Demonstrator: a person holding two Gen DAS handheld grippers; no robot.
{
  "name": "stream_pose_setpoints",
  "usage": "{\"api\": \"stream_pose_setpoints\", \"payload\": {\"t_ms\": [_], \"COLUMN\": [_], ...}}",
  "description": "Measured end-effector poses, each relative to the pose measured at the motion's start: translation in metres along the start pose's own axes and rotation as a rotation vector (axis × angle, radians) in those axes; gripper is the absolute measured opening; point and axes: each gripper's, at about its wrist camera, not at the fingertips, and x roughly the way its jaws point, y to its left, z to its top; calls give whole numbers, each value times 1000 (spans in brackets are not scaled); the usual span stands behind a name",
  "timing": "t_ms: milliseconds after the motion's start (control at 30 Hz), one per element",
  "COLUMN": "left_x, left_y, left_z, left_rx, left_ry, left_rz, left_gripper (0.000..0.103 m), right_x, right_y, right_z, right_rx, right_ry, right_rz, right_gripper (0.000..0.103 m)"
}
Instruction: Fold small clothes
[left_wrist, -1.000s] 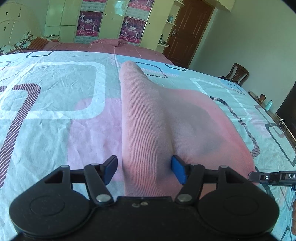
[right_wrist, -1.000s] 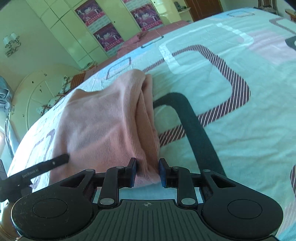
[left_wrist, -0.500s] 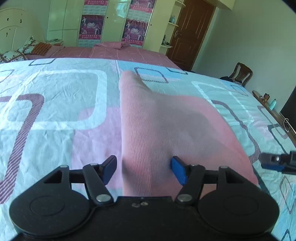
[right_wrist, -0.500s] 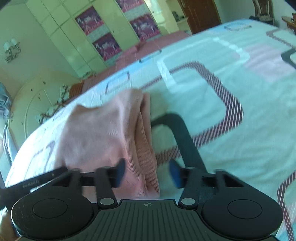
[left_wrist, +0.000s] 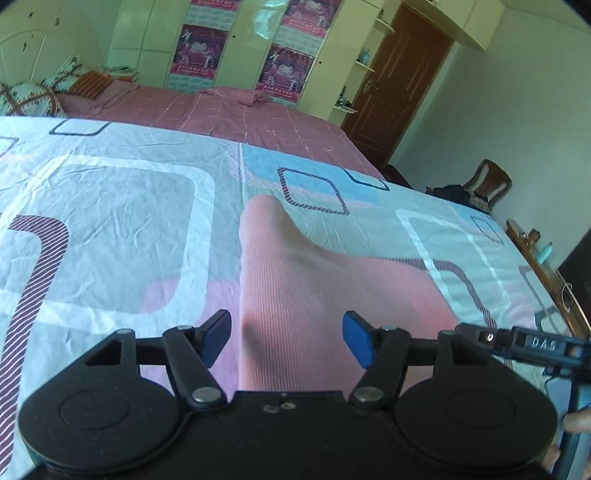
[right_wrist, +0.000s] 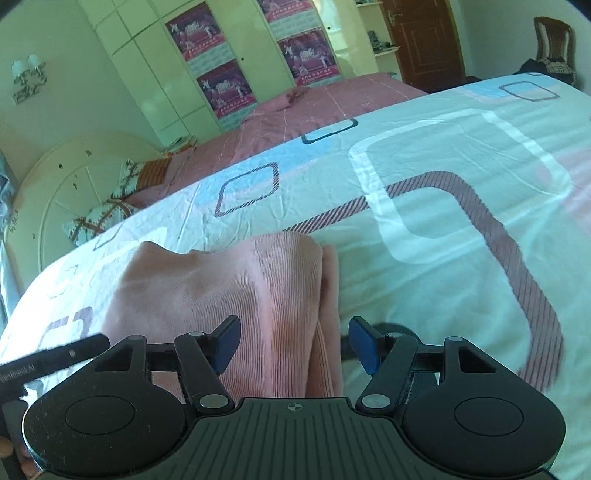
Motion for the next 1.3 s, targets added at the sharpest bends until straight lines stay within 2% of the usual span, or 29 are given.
{"api": "stream_pose_setpoints", "payload": {"t_ms": [200,233,267,300,400,467,500,533,567,600,667,733,833,867,900,933,967,1000,1033,1067,1133,1200,1300], "left_x": [34,40,45,50,59,62,65,68,73,75,73,69,61,59,56,53,49,45,42,40,42,46,55], "left_y": [18,19,21,22,24,22,21,20,20,21,20,19,17,17,15,15,15,15,16,16,16,16,12], "left_z": [16,17,17,18,17,17,17,16,16,15,16,17,19,19,19,18,16,14,12,11,9,8,5], "left_rx": [-90,-96,-99,-102,-118,-111,-100,-83,-70,-70,-59,-50,-64,-63,-62,-64,-66,-64,-59,-54,-48,-49,-30], "left_ry": [30,37,45,51,49,31,27,26,30,32,29,28,20,16,12,10,7,4,0,-2,0,6,11], "left_rz": [-26,-29,-32,-36,-36,-28,-14,7,21,20,18,18,10,11,13,11,6,4,3,3,4,11,30], "left_gripper": [58,57,54,51,44,43,42,42,43,44,45,45,44,44,44,44,45,45,45,45,46,48,48], "right_x": [36,40,44,49,56,46,42,45,56,67,67,55,31,26,23,25,28,32,33,36,43,51,56], "right_y": [-11,-12,-14,-14,-15,-12,-10,-10,-15,-24,-27,-25,-21,-16,-11,-5,-3,-1,-1,-2,-2,-3,0], "right_z": [22,24,26,29,29,28,26,24,21,19,15,16,23,25,27,28,27,27,24,21,18,15,14], "right_rx": [67,78,81,82,82,43,7,-31,-52,-26,-38,-35,2,-11,-27,-38,-39,-31,-23,-15,-3,10,-17], "right_ry": [4,4,3,16,27,-39,-86,-101,-70,-9,-11,-56,-126,-136,-133,-111,-93,-88,-89,-73,-35,3,6], "right_rz": [3,5,3,1,-2,-33,-83,-153,-228,-213,-199,-222,-160,-138,-116,-96,-89,-90,-81,-68,-48,-36,-49], "right_gripper": [64,55,39,14,14,12,8,0,0,0,0,0,0,1,10,43,63,80,79,77,32,30,15]}}
